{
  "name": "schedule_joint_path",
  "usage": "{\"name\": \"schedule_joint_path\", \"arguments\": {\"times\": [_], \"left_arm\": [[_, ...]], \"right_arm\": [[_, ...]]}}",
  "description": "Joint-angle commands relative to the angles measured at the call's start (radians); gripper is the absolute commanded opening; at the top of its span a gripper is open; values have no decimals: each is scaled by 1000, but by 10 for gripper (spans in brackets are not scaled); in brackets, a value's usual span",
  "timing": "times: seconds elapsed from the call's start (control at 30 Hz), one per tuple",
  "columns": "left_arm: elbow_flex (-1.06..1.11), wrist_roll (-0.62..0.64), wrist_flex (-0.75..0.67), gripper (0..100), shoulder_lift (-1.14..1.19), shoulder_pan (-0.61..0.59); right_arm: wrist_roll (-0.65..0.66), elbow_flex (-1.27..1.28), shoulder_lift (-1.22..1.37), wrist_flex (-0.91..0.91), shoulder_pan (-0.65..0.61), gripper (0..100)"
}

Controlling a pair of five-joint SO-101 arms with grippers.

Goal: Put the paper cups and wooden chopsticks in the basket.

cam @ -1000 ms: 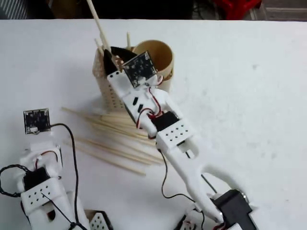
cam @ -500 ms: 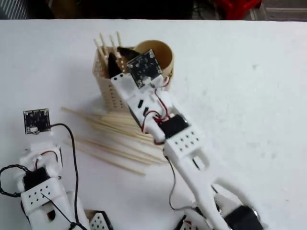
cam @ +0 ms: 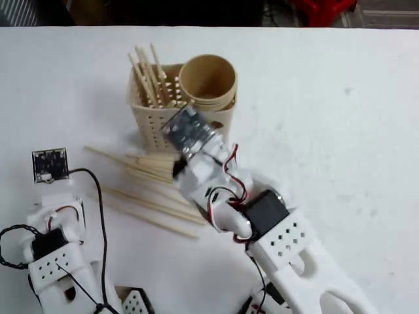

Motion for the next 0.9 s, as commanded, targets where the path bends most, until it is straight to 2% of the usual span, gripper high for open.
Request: {"name": "schedule_joint_path", "arguments": {"times": [0.0, 0.17, 0.33, 0.87], "left_arm": [[-5, -8, -28, 76, -15, 13], [-5, -8, -28, 76, -15, 13], [-5, -8, -28, 76, -15, 13], [-5, -8, -28, 76, -15, 13]], "right_arm": [[75, 60, 64, 16, -24, 100], [146, 204, 213, -101, -91, 237], [160, 261, 321, -223, -134, 194], [167, 232, 584, -326, -124, 187]]}}
